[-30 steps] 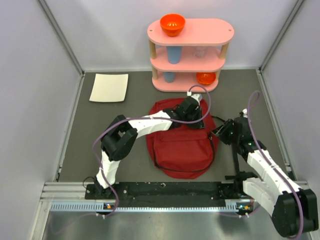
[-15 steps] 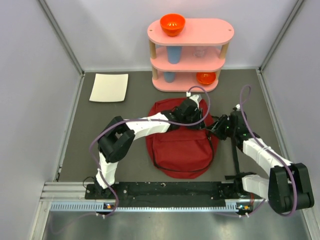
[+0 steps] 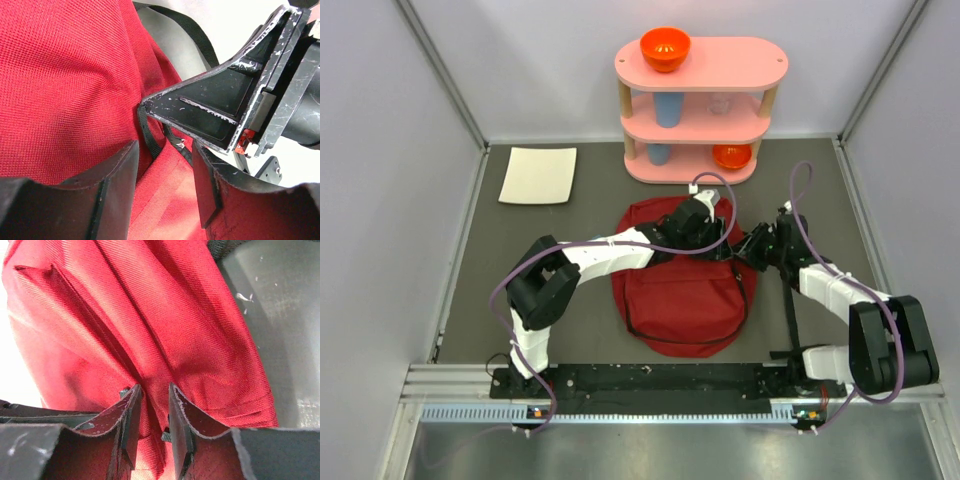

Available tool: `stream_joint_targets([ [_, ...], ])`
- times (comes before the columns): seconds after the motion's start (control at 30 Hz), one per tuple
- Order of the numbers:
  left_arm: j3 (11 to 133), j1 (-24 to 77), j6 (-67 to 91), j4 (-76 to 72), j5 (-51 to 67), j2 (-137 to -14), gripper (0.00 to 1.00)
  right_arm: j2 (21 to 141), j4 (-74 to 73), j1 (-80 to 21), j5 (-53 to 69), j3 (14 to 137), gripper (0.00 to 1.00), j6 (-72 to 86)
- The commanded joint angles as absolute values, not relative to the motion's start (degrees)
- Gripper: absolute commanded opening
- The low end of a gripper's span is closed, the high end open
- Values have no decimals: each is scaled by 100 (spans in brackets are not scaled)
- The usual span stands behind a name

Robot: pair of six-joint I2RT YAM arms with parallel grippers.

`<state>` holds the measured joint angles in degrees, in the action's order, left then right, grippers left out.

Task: Pack the student bag
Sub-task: Unzip the student bag at the center of the board.

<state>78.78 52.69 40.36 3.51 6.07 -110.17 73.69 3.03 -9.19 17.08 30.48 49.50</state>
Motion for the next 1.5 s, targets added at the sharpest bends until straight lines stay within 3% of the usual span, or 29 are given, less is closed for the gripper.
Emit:
stream_joint_targets([
  [0.0, 7875, 5194, 3867, 949, 422, -11188, 53, 7383, 1019, -844, 2179, 3103, 28, 4886],
  [0.3, 7699, 5177, 3973, 949, 369, -11153, 54, 7313, 1502, -844, 2759, 2936, 28, 5088],
  [0.43, 7725, 5159, 3999, 1019, 256, -11145, 54, 7085, 679, -835, 1929, 3023, 27, 4870],
  [0.63, 8252, 5150, 3815, 1782, -473, -11241, 54, 6188, 45, -765, 766, 3093, 37, 4711],
  [0.8, 8901, 5177, 3613, 2372, -913, -11434, 54, 5942, -544, -721, 116, 3278, 40, 4720],
  [1.2, 10098, 5572, 3287, 3304, -1301, -12155, 51, 5405, -800, -712, 79, 2980, 42, 4702],
  [1.47, 10248, 5766, 3243, 3568, -1380, -12419, 49, 5326, -809, -712, 62, 2804, 43, 4685],
])
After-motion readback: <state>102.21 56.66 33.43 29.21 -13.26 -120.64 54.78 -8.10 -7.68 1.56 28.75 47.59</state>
